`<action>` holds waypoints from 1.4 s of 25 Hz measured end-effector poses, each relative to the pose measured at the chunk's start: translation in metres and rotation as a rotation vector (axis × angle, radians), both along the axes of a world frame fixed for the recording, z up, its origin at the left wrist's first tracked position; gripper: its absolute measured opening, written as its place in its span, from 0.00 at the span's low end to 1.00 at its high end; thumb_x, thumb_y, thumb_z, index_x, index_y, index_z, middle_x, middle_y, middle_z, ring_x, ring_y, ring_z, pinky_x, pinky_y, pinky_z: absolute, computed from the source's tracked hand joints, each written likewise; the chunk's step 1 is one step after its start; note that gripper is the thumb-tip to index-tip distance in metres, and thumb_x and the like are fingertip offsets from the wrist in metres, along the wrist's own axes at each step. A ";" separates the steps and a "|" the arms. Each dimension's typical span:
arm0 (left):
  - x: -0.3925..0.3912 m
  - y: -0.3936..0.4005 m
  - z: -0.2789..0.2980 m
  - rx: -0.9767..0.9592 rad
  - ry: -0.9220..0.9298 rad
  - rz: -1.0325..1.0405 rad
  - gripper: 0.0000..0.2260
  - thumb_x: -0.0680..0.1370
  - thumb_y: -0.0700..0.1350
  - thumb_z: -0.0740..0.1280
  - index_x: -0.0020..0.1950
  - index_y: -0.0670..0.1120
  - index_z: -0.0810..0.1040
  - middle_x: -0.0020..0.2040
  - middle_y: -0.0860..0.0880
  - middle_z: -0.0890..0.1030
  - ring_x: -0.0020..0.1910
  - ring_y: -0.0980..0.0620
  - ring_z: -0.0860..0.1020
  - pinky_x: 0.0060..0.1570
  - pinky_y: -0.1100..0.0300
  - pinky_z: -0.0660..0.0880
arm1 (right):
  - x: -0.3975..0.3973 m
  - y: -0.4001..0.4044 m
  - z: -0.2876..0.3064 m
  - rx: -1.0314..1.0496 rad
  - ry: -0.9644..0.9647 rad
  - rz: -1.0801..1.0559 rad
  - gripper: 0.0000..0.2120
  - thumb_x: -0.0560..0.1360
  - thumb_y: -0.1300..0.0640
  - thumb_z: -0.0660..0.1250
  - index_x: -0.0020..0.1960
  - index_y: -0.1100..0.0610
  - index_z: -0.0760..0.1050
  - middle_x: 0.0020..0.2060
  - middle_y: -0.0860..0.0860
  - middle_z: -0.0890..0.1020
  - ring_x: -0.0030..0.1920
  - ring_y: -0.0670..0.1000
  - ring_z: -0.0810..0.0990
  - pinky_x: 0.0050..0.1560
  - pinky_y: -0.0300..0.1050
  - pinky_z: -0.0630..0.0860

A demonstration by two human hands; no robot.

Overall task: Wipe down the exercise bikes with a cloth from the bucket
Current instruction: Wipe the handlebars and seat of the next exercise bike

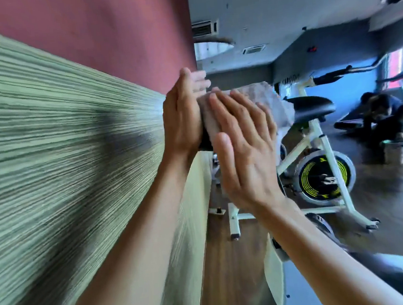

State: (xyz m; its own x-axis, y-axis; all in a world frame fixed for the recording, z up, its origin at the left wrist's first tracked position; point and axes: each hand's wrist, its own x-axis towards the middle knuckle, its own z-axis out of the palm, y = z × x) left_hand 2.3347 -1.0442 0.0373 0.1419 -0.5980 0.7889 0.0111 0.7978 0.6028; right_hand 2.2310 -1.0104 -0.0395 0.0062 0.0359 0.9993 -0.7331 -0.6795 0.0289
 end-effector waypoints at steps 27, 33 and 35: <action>-0.041 0.035 -0.010 -0.022 -0.739 0.785 0.16 0.77 0.53 0.54 0.34 0.47 0.70 0.34 0.47 0.75 0.37 0.39 0.72 0.37 0.53 0.69 | -0.152 -0.077 0.042 0.094 0.133 -0.523 0.27 0.85 0.48 0.42 0.60 0.45 0.81 0.56 0.45 0.84 0.56 0.53 0.81 0.61 0.49 0.72; -0.044 0.037 -0.006 0.059 -0.722 0.864 0.18 0.81 0.52 0.59 0.34 0.45 0.69 0.35 0.46 0.71 0.39 0.38 0.70 0.40 0.52 0.64 | -0.098 -0.072 0.030 0.115 -0.214 -0.276 0.24 0.84 0.52 0.47 0.51 0.49 0.84 0.51 0.46 0.85 0.56 0.51 0.78 0.67 0.48 0.66; -0.044 0.038 -0.005 0.077 -0.693 0.862 0.17 0.82 0.53 0.58 0.35 0.47 0.70 0.38 0.45 0.73 0.41 0.37 0.70 0.41 0.52 0.64 | -0.073 -0.061 0.026 0.111 -0.183 0.090 0.24 0.84 0.55 0.47 0.56 0.50 0.83 0.54 0.46 0.85 0.58 0.49 0.78 0.67 0.47 0.67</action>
